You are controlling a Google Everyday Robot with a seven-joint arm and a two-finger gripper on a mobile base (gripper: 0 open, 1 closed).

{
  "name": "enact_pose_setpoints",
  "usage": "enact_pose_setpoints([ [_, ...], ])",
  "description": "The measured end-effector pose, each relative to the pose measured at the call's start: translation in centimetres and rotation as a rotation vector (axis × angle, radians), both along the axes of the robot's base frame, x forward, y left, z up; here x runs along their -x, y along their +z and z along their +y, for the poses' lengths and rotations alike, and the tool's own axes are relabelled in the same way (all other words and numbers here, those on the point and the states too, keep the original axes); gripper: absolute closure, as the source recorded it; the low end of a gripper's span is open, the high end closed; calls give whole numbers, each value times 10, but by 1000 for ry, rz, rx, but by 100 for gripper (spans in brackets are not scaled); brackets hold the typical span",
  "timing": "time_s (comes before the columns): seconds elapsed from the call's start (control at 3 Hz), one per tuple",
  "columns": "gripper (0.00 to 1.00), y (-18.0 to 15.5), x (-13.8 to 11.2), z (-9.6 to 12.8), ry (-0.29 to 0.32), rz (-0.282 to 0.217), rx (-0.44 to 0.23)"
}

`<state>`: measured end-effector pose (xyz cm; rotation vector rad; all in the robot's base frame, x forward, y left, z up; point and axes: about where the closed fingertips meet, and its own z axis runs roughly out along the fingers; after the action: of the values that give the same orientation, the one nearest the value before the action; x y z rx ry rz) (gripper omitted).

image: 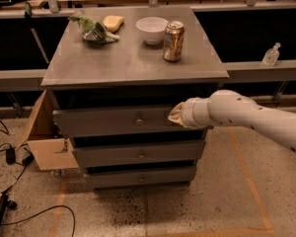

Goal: Close top drawer

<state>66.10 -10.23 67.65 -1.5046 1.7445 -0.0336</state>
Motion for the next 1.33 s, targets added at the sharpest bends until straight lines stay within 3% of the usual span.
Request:
enact_pose_setpoints([
  [0.33, 100, 26, 31, -10, 32, 42, -35],
  [0.67, 100, 77, 70, -26, 72, 64, -115],
  [1.0, 100, 142, 99, -44, 92, 68, -259],
  [1.33, 100, 212, 113, -54, 138, 0, -385],
])
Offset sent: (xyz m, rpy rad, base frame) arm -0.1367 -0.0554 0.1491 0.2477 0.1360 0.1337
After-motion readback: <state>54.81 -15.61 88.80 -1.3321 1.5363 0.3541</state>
